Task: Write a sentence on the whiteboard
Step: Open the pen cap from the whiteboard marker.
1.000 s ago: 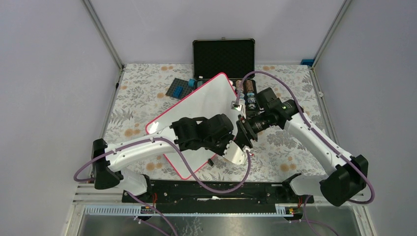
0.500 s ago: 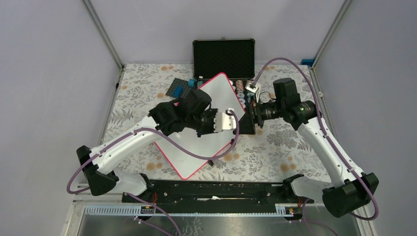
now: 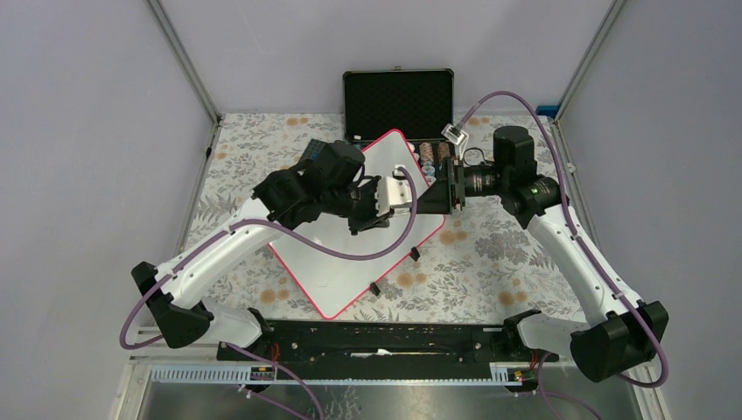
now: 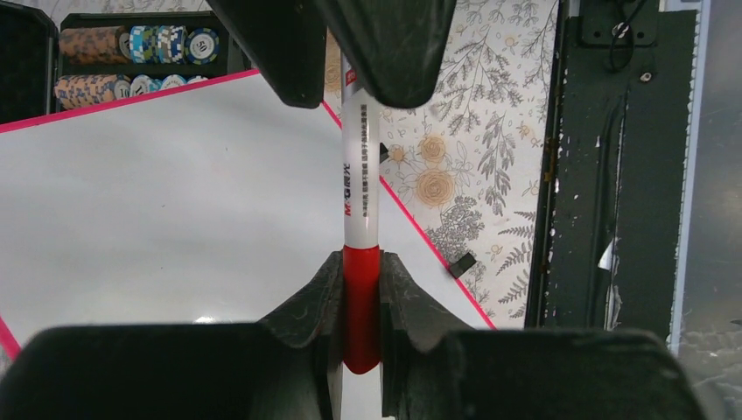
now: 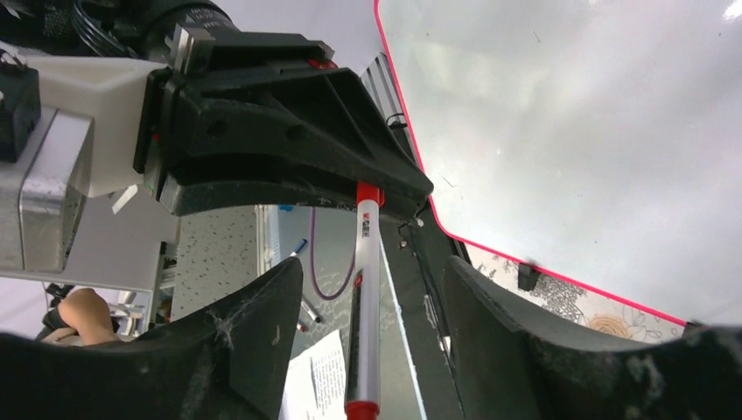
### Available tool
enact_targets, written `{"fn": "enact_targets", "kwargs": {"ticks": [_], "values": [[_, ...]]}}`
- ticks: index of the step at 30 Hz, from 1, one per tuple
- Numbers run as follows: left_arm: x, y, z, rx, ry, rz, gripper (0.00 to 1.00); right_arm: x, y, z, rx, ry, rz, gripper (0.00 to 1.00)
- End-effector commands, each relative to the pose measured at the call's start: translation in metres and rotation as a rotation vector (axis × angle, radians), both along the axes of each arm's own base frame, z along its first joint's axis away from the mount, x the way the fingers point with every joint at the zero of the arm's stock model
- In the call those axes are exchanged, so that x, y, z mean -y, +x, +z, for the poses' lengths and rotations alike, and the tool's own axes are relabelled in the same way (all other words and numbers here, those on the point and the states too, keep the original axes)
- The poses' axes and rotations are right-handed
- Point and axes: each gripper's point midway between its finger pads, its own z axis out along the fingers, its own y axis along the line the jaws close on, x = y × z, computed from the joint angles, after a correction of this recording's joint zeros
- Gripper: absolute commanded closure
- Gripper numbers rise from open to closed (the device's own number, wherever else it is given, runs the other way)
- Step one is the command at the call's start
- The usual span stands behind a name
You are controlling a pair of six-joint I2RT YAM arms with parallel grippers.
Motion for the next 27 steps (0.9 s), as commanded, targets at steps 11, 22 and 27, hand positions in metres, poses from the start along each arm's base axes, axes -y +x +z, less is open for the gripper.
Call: {"fn": "enact_targets", "kwargs": {"ticks": [11, 22, 27], "values": [[0.017, 0.004, 0.015, -0.050, -0.045, 0.013, 1.00, -0.010, -0.006, 0.001, -0.004, 0.000, 0.020, 0.55], [0.021, 0.008, 0.016, -0.045, -0.045, 0.009, 1.00, -0.013, -0.016, -0.011, 0.013, -0.044, 0.048, 0.65], [0.021, 0.007, 0.015, -0.033, -0.034, -0.011, 1.00, -0.013, -0.018, -0.012, 0.021, -0.049, 0.058, 0.71]]}}
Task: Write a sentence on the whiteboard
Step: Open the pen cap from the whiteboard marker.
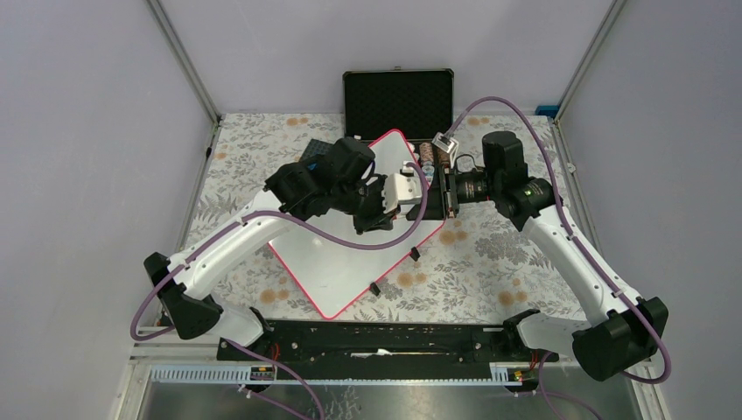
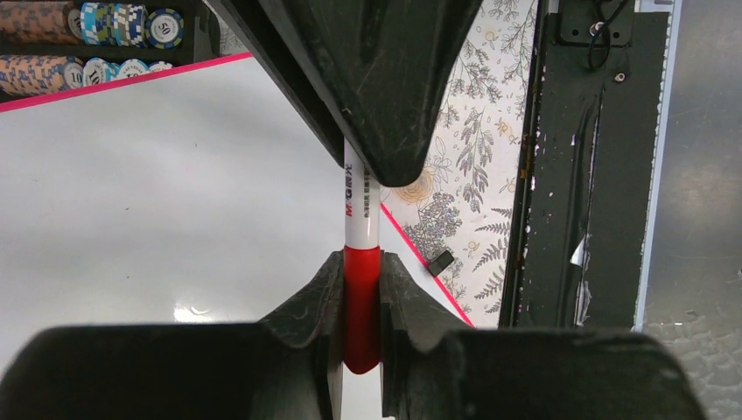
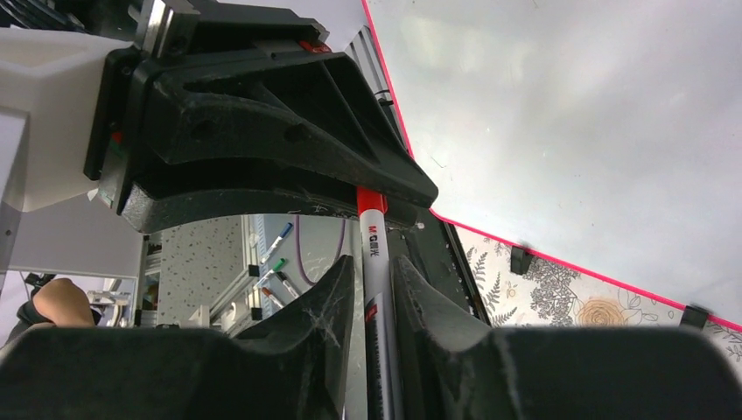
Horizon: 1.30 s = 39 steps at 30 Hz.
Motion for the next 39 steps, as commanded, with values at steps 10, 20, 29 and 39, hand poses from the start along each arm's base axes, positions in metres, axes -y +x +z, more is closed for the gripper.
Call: {"fn": "enact_targets", "kwargs": {"ticks": [10, 20, 29, 39], "values": [[0.007, 0.002, 0.019, 0.052, -0.059, -0.035, 1.00, -0.003, -0.011, 0.005, 0.036, -0.005, 0.038, 1.00], [-0.026, -0.006, -0.004, 0.056, 0.026, 0.004, 1.00, 0.012, 0.002, 0.024, 0.145, -0.057, -0.009, 1.00], [-0.046, -0.012, -0.024, 0.030, 0.070, 0.021, 1.00, 0.046, 0.021, 0.043, 0.204, -0.062, -0.090, 1.00], [-0.075, 0.039, 0.028, -0.029, -0.087, 0.274, 1.00, 0.064, 0.039, 0.043, 0.228, -0.074, -0.129, 1.00]]}}
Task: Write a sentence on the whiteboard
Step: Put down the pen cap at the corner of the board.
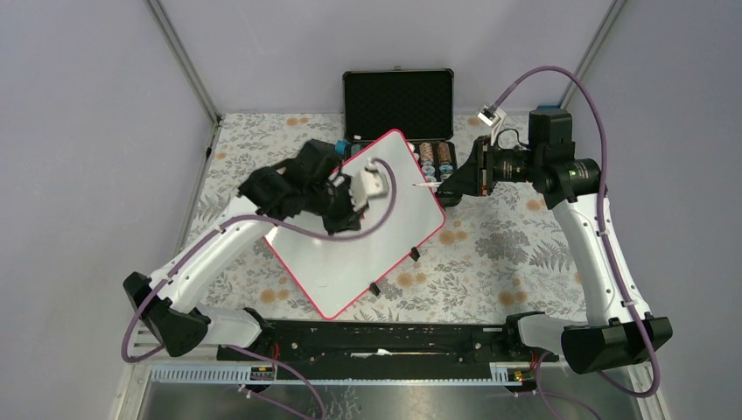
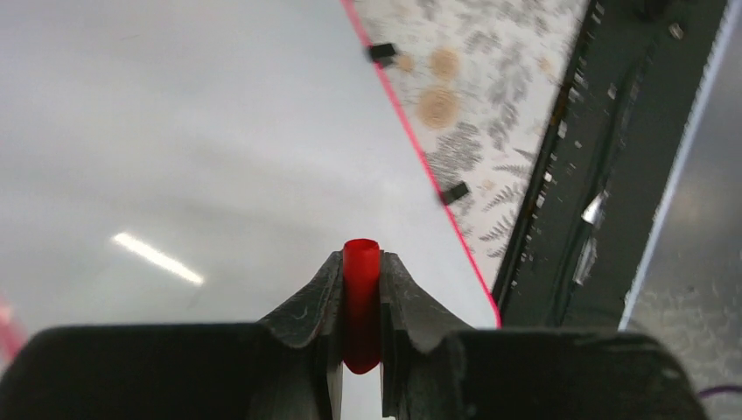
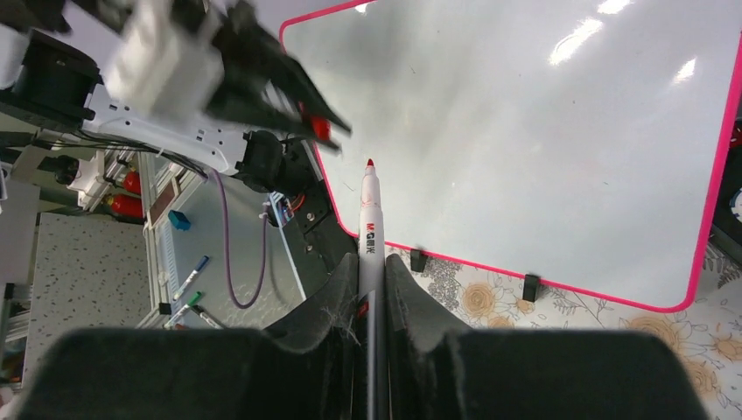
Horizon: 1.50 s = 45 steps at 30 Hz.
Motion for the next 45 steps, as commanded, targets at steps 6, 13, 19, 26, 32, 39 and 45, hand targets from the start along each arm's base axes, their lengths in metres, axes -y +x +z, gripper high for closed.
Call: {"fn": "enact_targets", "kwargs": {"ticks": [6, 13, 19, 26, 32, 39, 45], "values": [[-0.137, 0.145, 0.115, 0.117, -0.269, 0.686, 1.00, 0.001, 0.006, -0.014, 0.028, -0.023, 0.042, 1.00], [-0.267, 0.178, 0.046, -0.010, -0.125, 1.027, 1.00, -0.001, 0.007, -0.030, 0.024, -0.060, 0.063, 1.00], [-0.317, 0.148, -0.064, -0.194, 0.015, 1.175, 1.00, -0.015, 0.003, -0.045, 0.047, -0.134, 0.091, 1.00], [-0.323, 0.128, -0.148, -0.309, 0.107, 1.213, 1.00, -0.025, 0.002, -0.048, 0.041, -0.122, 0.116, 1.00], [-0.321, 0.127, -0.190, -0.376, 0.123, 1.206, 0.93, -0.029, 0.000, -0.054, 0.031, -0.132, 0.130, 1.00], [-0.324, 0.124, -0.215, -0.417, 0.158, 1.209, 0.85, -0.036, 0.002, -0.063, 0.038, -0.153, 0.153, 1.00], [-0.319, 0.116, -0.227, -0.440, 0.190, 1.197, 0.71, -0.044, 0.005, -0.066, 0.060, -0.160, 0.180, 1.00]]}}
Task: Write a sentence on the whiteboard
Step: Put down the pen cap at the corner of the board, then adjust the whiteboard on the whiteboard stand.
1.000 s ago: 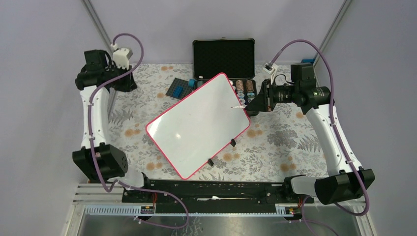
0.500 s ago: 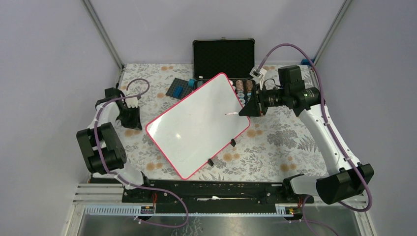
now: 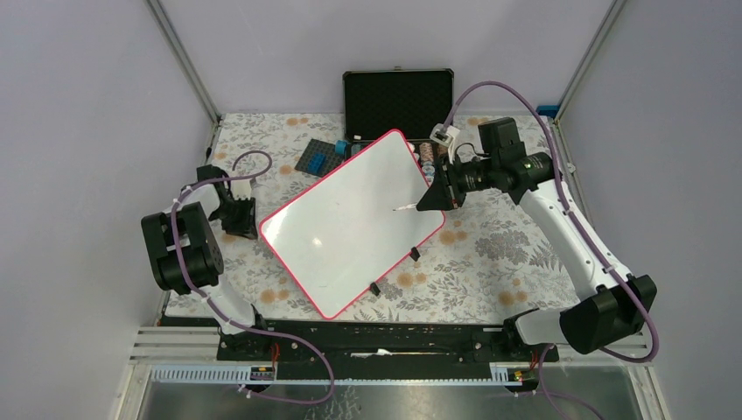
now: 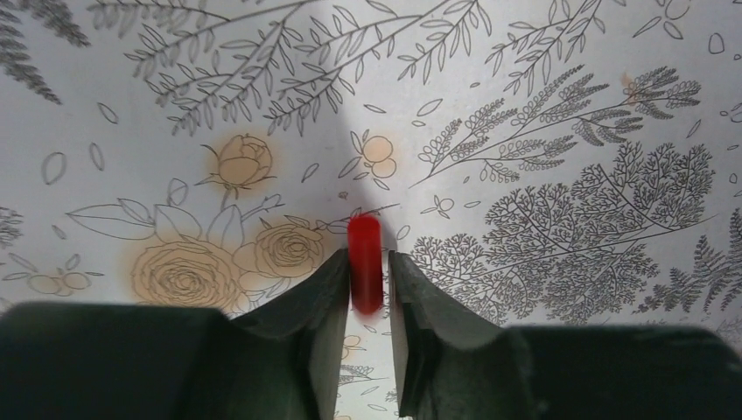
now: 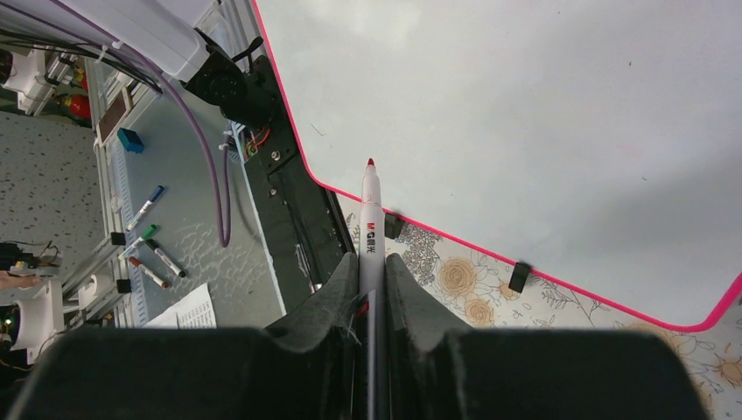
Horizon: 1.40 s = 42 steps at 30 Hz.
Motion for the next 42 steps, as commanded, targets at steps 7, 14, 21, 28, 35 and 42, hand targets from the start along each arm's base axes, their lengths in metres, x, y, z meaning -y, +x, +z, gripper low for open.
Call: {"fn": "enact_targets", "kwargs": {"ticks": [7, 14, 21, 28, 35, 42], "values": [[0.001, -0.001, -0.008, -0.002, 0.033, -0.008, 0.63, -0.015, 0.015, 0.003, 0.098, -0.001, 0.057, 1.00], [0.008, 0.003, 0.004, 0.014, -0.002, -0.015, 0.52, -0.021, 0.019, 0.006, 0.144, -0.016, 0.075, 1.00], [0.018, 0.024, 0.109, 0.256, -0.140, -0.019, 0.01, -0.024, 0.023, 0.020, 0.258, -0.023, 0.141, 1.00], [0.054, 0.016, 0.211, 0.452, -0.274, -0.099, 0.01, -0.048, 0.033, 0.027, 0.282, 0.010, 0.227, 1.00], [0.112, -0.016, 0.258, 0.554, -0.582, -0.279, 0.05, -0.087, 0.034, 0.028, 0.360, 0.013, 0.253, 1.00], [0.123, -0.024, 0.247, 0.505, -0.666, -0.289, 0.17, -0.122, 0.030, 0.039, 0.416, 0.033, 0.242, 1.00]]}}
